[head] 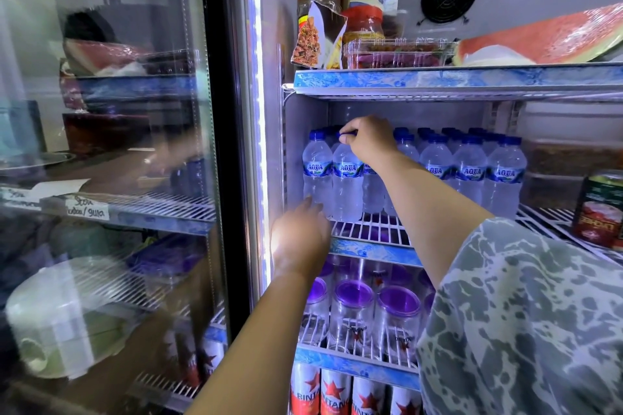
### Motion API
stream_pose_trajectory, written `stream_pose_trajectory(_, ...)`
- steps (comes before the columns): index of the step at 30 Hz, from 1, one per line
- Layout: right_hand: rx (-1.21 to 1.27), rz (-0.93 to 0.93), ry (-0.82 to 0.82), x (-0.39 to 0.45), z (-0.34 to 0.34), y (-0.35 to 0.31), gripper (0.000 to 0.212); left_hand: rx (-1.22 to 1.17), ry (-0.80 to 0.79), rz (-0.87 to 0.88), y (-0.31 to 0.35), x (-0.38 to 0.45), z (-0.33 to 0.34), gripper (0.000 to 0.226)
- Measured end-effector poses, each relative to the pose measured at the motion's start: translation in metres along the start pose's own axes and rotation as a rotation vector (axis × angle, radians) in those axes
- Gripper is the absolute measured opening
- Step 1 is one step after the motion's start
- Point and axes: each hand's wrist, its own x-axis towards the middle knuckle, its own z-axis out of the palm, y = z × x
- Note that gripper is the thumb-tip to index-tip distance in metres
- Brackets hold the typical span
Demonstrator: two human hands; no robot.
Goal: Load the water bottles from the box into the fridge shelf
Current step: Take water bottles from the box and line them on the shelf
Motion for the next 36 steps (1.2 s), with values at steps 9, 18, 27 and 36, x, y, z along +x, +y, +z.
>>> stream_pose_trajectory(9,-0.142,-0.061,-0.114,0.014,0.010,-0.020,0.035,-0.030,0.057,-0.003,0.003,-0.005,-0.005,0.080)
stream_pose_trajectory(18,-0.310,-0.035,-0.036,0.028,0.037,-0.030,0.033,0.004,0.085,0.004,0.000,-0.003,0.001,0.052)
stream_pose_trajectory(27,-0.370,-0.050,-0.064,0.026,0.036,-0.028,0.038,0.039,0.144,0.020,-0.002,-0.002,0.004,0.050)
stream_pose_trajectory(36,-0.274,0.055,-0.125,0.014,-0.001,-0.007,0.035,0.059,0.102,0.052,0.000,-0.003,0.000,0.056)
